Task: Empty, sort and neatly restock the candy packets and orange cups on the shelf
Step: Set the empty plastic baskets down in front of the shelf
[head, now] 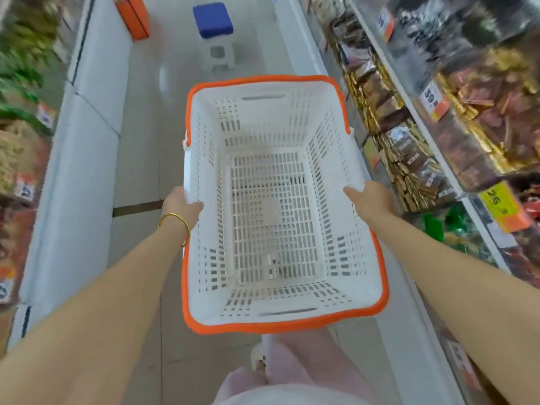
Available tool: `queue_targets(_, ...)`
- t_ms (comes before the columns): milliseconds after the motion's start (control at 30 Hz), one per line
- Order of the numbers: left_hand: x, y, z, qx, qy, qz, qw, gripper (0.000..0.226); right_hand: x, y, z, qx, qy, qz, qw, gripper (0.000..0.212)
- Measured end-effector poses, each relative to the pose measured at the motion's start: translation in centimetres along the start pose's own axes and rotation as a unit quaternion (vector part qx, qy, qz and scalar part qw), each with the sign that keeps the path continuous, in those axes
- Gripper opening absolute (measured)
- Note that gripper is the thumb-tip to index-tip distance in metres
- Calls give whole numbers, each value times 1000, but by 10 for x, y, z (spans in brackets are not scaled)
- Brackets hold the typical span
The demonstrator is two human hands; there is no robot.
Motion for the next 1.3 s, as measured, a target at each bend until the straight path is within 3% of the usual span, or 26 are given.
queue_targets(233, 31, -205, 143, -22, -20, -3, 1000, 32, 19, -197, -137, -22, -9, 4, 1000, 43)
queue_targets(400, 61, -345, 224, -25, 1, 2, 1000, 37, 40, -319, -246, 8, -8, 18, 1000, 39)
queue_targets(700, 86, -612, 377, -25, -20, -27, 999, 45, 60, -558, -415, 7, -11, 32, 999, 48)
queue_targets(1300, 54, -1041, 635, 18, -97, -66, 993, 37, 104, -987, -637, -35, 39, 67, 996, 42)
Point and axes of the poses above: each hand's wrist, its own y-axis away from the middle knuckle, its own x-axis out of the back of the hand, z = x × y, the point moved 4 cm from there along -y, towards the middle knuckle, and after that the axes turned 2 degrees about -z, right-handed, at the moved point
